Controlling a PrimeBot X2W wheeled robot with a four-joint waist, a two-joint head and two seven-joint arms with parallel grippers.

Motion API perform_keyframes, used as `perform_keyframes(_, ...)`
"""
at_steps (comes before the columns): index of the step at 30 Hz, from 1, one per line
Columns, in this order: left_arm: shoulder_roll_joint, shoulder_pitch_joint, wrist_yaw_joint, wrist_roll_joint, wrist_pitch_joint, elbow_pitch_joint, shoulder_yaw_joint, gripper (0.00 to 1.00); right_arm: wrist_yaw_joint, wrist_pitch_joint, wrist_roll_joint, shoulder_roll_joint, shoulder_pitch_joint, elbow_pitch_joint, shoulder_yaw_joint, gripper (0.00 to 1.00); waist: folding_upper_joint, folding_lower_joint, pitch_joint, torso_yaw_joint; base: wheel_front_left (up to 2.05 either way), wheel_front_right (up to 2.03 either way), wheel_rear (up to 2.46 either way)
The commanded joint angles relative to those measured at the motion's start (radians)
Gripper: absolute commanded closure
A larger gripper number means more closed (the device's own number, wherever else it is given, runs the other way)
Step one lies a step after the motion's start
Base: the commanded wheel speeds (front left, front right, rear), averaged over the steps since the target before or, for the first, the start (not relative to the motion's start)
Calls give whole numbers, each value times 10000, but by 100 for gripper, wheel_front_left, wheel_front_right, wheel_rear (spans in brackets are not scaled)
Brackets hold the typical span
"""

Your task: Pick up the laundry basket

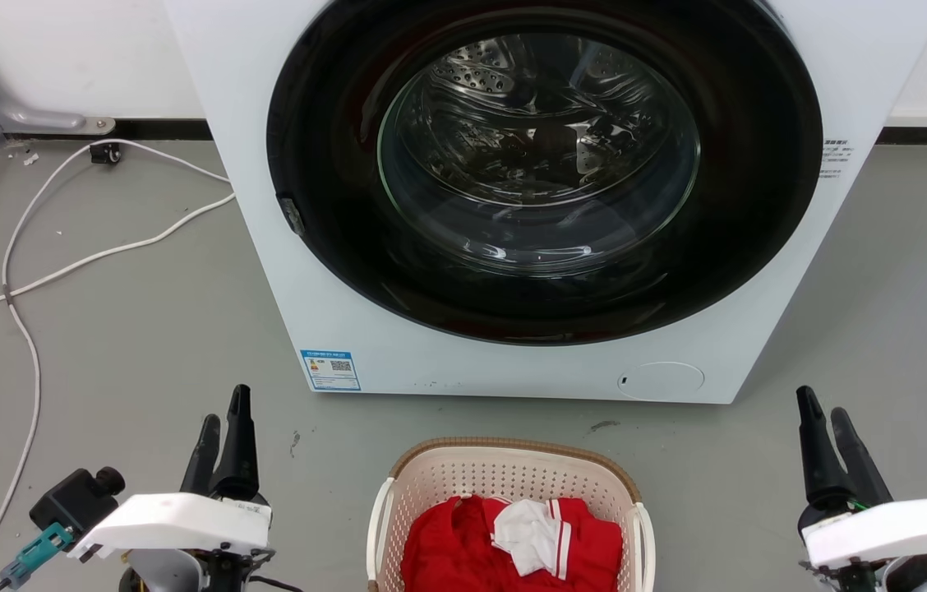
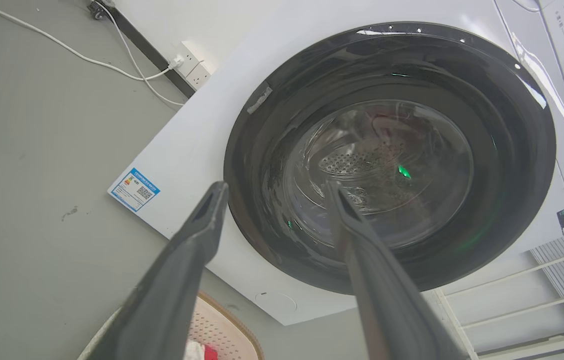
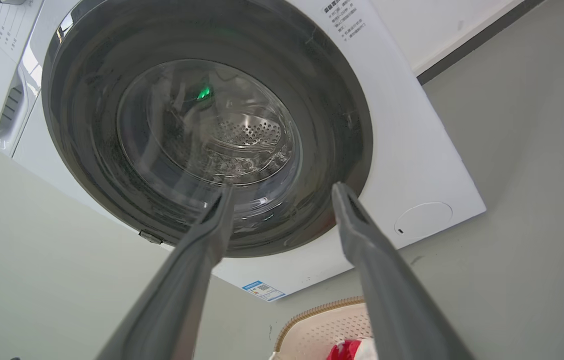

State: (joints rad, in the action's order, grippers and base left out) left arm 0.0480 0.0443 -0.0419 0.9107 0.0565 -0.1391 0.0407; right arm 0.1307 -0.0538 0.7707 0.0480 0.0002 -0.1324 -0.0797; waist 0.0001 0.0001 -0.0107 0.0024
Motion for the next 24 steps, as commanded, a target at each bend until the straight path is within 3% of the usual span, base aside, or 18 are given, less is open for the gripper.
perform_keyframes(1,23,-12,58,-365,108,205,-27,0,0,-120,-423,34,-40,208,23,0,-1,0,-1,2,0,0,0)
perform_keyframes(18,26,-196,32,-2355,644,321,-147,0,0,-658,-3007,35,232,434,121,0,-1,-1,-19,5,0,0,0)
perform_keyframes(24,26,-251,2,-2819,782,318,-151,0,0,-806,-3417,35,329,440,39,0,-1,-1,-19,-3,0,0,0)
